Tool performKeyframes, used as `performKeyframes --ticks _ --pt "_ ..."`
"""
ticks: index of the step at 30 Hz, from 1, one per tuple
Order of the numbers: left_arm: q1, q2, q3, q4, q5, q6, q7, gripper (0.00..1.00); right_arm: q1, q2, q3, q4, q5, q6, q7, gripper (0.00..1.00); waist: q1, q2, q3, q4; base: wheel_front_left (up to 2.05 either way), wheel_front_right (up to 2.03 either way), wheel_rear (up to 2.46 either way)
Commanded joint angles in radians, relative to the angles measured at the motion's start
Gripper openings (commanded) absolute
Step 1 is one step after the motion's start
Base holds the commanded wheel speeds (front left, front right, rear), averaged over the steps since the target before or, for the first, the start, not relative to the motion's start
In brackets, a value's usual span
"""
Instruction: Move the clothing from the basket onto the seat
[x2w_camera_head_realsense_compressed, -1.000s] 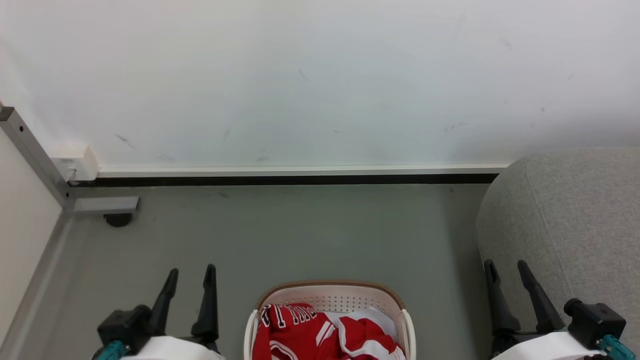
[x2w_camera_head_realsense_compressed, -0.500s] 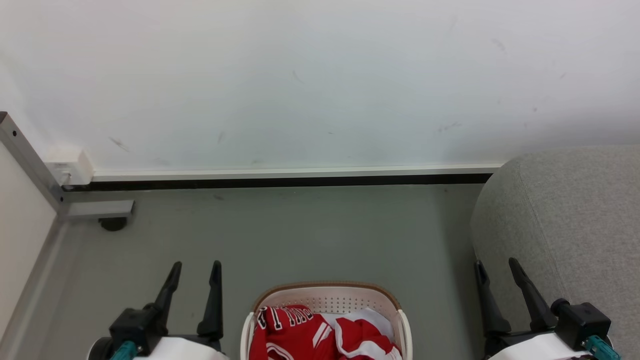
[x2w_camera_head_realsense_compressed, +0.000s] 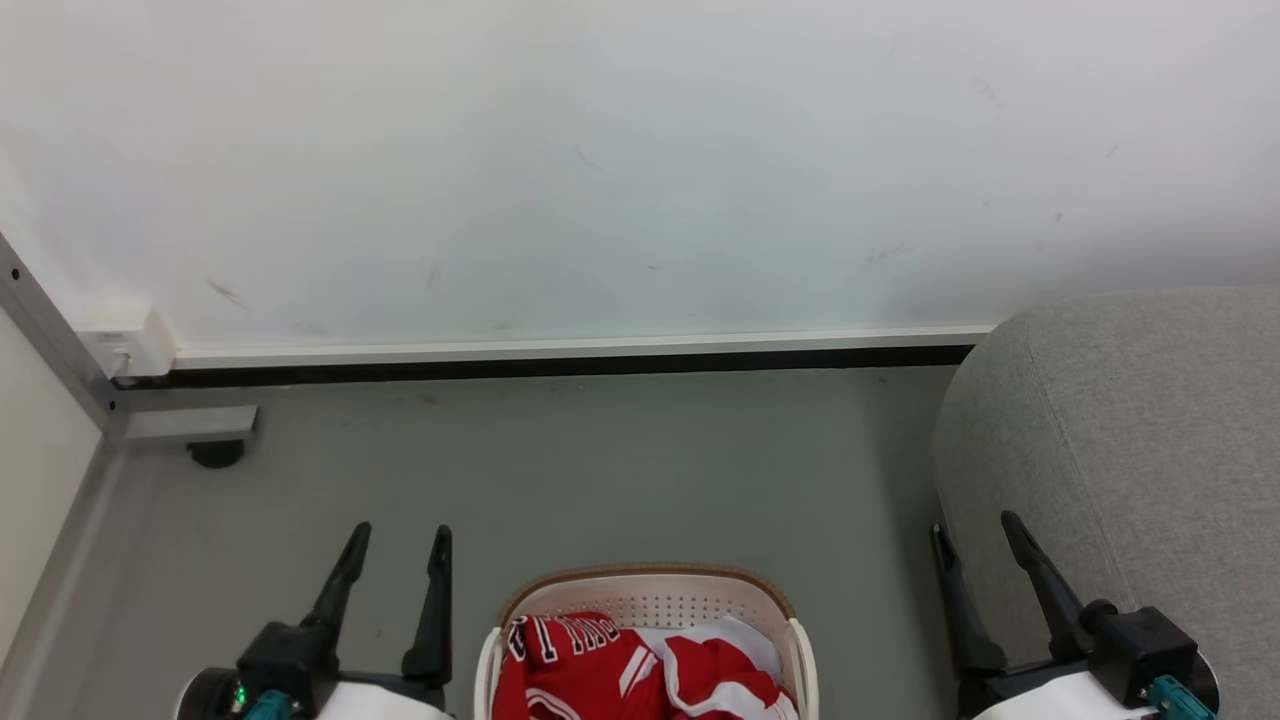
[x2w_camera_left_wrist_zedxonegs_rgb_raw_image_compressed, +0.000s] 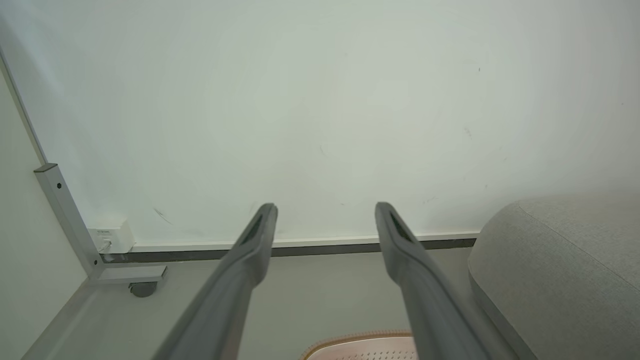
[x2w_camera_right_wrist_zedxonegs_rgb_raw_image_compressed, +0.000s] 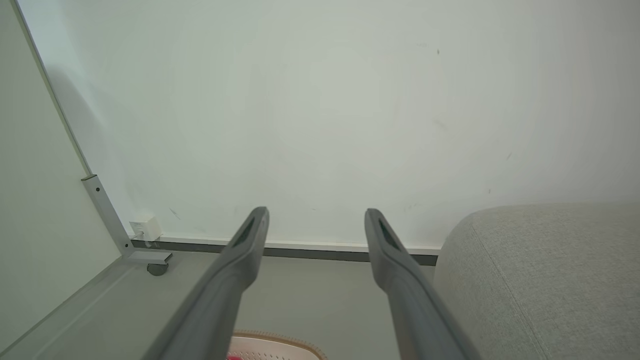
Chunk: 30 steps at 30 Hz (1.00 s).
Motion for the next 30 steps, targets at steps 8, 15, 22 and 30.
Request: performKeyframes --ticks 8,15,22,30 --pt "0.005 -0.006 0.007 0.009 0.063 -0.003 -0.015 1.0 -0.013 -0.007 0.009 -0.001 -0.046 -0.002 -0.018 1.0 0.0 0.0 0.001 -0.004 0.0 0.0 0.0" --pt "0.005 -0.009 0.018 0.016 0.06 -0.009 -0.015 1.0 -0.014 -0.007 0.013 0.002 -0.034 -0.002 -0.018 1.0 0.0 0.0 0.003 -0.007 0.0 0.0 0.0" --pt "0.005 -0.011 0.026 0.024 0.055 -0.019 -0.015 1.0 -0.01 -0.007 0.015 0.003 -0.025 -0.002 -0.018 1.0 0.0 0.0 0.003 -0.012 0.0 0.0 0.0" --pt "0.007 -0.013 0.035 0.033 0.05 -0.018 -0.015 1.0 -0.018 -0.007 0.021 0.001 -0.019 -0.002 -0.018 1.0 0.0 0.0 0.016 -0.037 0.0 0.0 0.0"
